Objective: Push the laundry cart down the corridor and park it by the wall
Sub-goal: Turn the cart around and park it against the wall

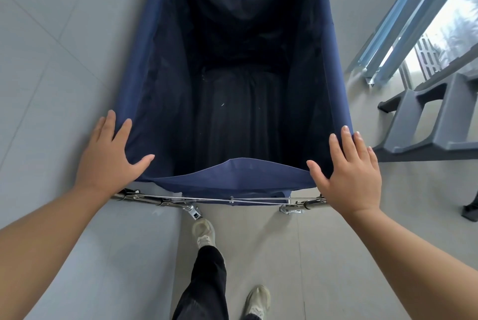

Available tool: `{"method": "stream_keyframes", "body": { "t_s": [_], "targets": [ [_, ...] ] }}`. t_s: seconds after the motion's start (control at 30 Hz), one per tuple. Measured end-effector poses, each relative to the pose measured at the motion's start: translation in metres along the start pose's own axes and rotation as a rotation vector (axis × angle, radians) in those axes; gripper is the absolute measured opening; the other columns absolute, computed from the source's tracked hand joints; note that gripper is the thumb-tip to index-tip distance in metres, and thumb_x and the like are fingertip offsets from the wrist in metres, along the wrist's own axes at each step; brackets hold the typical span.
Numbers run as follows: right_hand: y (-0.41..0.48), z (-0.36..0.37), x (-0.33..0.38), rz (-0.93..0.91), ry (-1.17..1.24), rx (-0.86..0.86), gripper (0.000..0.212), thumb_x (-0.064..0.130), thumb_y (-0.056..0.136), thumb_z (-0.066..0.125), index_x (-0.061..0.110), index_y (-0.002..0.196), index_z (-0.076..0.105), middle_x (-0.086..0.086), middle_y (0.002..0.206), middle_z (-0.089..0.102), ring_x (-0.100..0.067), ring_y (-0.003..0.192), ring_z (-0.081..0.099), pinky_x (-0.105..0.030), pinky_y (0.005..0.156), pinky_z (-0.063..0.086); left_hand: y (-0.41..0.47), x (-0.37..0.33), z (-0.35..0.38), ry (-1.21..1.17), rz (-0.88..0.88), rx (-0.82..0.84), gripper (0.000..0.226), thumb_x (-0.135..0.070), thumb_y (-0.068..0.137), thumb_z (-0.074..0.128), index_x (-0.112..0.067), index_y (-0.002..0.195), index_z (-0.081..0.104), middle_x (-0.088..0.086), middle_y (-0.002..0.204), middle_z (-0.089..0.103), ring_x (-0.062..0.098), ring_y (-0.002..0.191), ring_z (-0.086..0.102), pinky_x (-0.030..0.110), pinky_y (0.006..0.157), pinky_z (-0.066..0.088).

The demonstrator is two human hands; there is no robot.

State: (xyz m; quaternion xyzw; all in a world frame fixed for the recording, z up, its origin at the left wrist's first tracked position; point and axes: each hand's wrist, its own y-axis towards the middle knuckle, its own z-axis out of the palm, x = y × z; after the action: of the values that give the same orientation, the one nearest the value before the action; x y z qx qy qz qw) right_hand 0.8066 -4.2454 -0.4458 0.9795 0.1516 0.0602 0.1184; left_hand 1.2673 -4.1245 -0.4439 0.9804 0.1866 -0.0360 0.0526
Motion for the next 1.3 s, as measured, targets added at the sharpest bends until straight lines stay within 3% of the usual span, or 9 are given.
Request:
{"method": "stream_keyframes", "body": {
  "t_s": [0.33,0.63,0.9,1.3],
  "targets": [
    [-0.002,-0.002,0.0,0.008,0.004,0.011,0.069,0.054,0.094,0.047,0.003,0.139,0.056,-0.02,0.154,0.047,-0.044,0.14,0.045,-0.058,0.11,0.036,-0.002,0.0,0.001,0.019,0.014,0.0,0.092,-0.053,0.075,0.076,-0.014,0.148,0.036,0.017,0.163,0.021,0.038,0.148,0.022,0.056,0.11,0.036],
    [-0.002,-0.006,-0.002,0.01,0.049,0.063,0.069,0.054,0.096,0.041,0.005,0.143,0.053,-0.019,0.156,0.044,-0.043,0.143,0.042,-0.057,0.113,0.034,-0.002,0.004,0.005,0.045,0.051,-0.019,0.094,-0.054,0.071,0.076,-0.013,0.146,0.038,0.02,0.161,0.02,0.043,0.142,0.029,0.062,0.098,0.044],
    [-0.001,-0.012,0.0,0.048,0.052,0.128,0.071,0.056,0.097,0.037,0.006,0.145,0.051,-0.017,0.158,0.042,-0.042,0.146,0.038,-0.055,0.116,0.031,-0.001,0.0,-0.001,0.036,0.057,0.031,0.09,-0.054,0.076,0.072,-0.013,0.148,0.037,0.019,0.163,0.018,0.04,0.147,0.022,0.06,0.106,0.039],
    [-0.004,-0.018,0.006,0.073,0.039,0.177,0.074,0.06,0.096,0.038,0.006,0.144,0.053,-0.016,0.158,0.043,-0.04,0.147,0.038,-0.052,0.117,0.031,-0.002,0.003,-0.002,0.014,0.073,0.041,0.087,-0.055,0.078,0.071,-0.014,0.148,0.039,0.019,0.162,0.022,0.04,0.146,0.026,0.06,0.1,0.045]
  ]
}}
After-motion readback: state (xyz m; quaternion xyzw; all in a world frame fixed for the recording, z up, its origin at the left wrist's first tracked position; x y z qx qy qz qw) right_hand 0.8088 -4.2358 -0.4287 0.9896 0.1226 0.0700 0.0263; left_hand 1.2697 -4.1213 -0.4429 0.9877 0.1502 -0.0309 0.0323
